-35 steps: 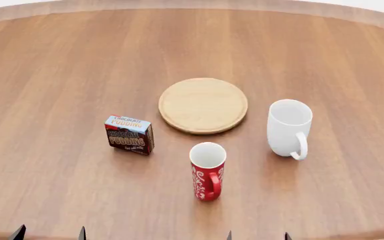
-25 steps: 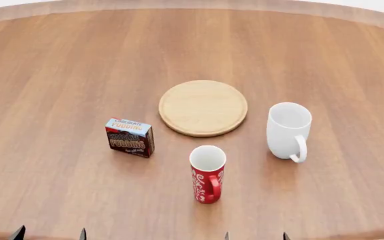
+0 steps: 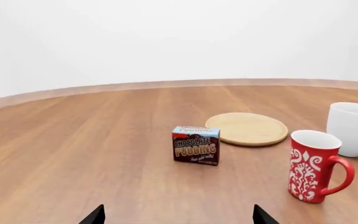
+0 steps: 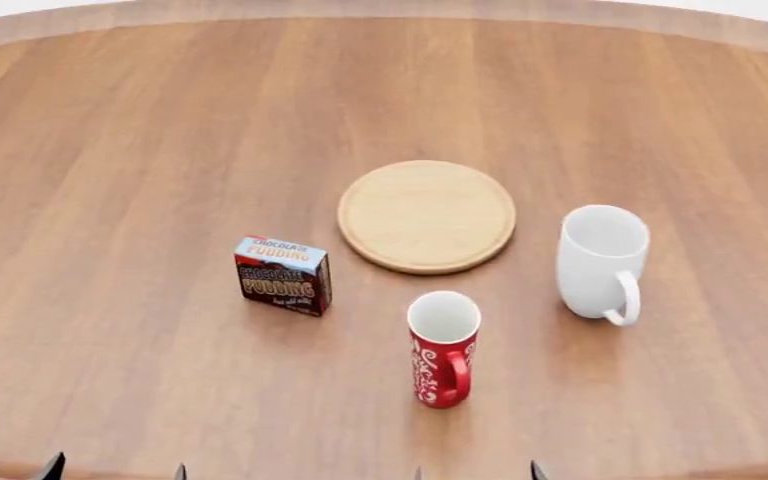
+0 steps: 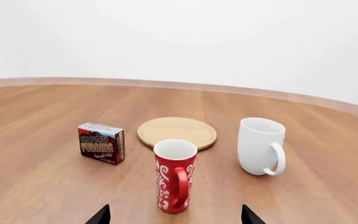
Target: Put the chocolate pudding to the left of the plate.
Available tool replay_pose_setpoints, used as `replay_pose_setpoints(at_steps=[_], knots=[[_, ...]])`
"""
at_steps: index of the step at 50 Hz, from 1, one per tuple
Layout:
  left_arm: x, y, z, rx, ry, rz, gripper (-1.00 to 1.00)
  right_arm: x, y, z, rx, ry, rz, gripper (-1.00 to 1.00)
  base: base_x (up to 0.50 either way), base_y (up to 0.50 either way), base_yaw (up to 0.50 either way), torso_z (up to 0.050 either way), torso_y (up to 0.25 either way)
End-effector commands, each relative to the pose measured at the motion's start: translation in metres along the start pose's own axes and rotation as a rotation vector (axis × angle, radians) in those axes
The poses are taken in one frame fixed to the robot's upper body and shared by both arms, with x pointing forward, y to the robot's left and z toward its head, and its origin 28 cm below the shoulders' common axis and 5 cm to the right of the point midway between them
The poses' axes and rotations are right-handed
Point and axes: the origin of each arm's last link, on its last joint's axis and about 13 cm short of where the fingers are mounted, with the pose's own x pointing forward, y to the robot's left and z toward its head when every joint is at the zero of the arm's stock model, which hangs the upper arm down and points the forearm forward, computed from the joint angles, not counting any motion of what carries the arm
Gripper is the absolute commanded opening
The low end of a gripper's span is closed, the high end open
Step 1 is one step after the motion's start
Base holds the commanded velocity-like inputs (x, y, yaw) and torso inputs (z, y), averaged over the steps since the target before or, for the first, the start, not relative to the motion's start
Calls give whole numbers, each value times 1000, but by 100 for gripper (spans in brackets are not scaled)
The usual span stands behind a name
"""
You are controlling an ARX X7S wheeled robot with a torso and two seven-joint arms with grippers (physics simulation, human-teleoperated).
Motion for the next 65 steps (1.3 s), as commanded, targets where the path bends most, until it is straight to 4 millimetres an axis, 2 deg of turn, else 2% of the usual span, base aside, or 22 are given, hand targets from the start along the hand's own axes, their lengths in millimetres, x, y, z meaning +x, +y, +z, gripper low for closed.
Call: replay_pose_setpoints(at_steps=[1, 58, 65], knots=[[-2, -2, 0, 0, -2, -18, 100, 0, 2, -1, -12, 2, 13, 100, 0, 117, 0, 0, 0], [-2, -2, -1, -23, 0, -34, 100, 3, -2, -6, 20, 24, -1, 100, 0, 207, 0, 0, 0], [-4, 0, 5, -44, -9, -24, 100, -1, -3, 2, 31, -8, -26, 100, 0, 23, 0, 0, 0]])
